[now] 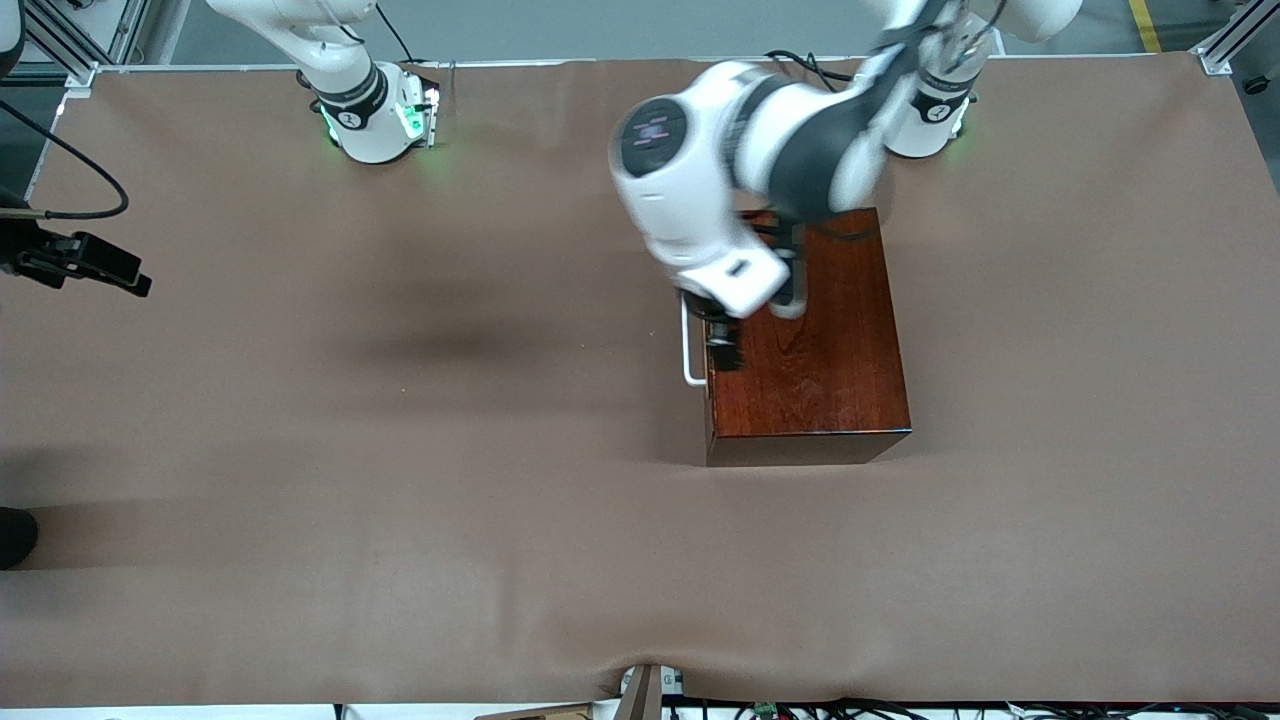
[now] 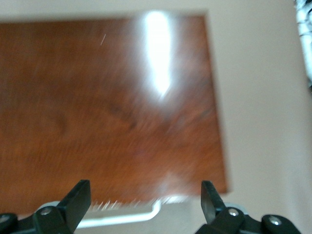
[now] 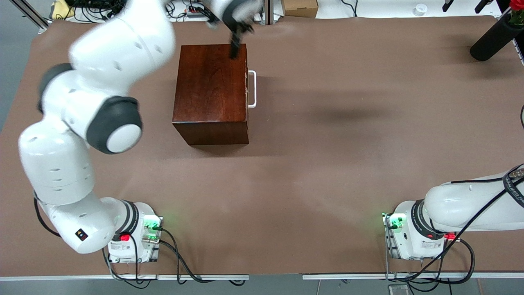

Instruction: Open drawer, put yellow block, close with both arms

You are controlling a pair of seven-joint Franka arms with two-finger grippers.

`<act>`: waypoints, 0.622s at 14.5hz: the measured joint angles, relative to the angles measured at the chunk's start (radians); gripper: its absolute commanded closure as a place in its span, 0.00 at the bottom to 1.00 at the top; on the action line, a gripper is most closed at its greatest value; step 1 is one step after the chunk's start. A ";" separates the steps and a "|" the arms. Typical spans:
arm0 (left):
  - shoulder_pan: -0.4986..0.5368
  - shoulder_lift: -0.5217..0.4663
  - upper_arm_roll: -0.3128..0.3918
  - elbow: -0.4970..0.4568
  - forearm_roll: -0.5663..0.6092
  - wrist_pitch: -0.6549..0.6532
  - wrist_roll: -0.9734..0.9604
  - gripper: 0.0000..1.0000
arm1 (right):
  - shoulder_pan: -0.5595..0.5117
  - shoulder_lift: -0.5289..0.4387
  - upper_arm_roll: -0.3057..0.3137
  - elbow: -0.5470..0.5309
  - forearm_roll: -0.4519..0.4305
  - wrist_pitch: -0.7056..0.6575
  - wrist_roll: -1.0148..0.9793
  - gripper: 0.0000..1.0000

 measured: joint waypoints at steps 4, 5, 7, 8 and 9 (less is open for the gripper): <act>0.240 -0.089 0.001 -0.012 -0.102 -0.006 0.358 0.00 | 0.000 0.000 0.001 0.000 0.000 0.000 0.000 0.00; 0.292 -0.104 0.001 -0.023 -0.121 -0.008 0.452 0.00 | 0.000 0.000 0.001 0.000 0.000 0.000 0.000 0.00; 0.388 -0.146 -0.001 -0.064 -0.174 -0.011 0.663 0.00 | 0.000 0.000 0.001 0.000 0.000 0.000 0.000 0.00; 0.423 -0.174 -0.001 -0.094 -0.185 -0.012 0.763 0.00 | 0.000 0.000 0.001 0.000 0.000 0.001 0.000 0.00; 0.454 -0.207 -0.001 -0.129 -0.190 -0.013 0.865 0.00 | 0.000 0.000 0.001 0.000 0.000 0.001 0.000 0.00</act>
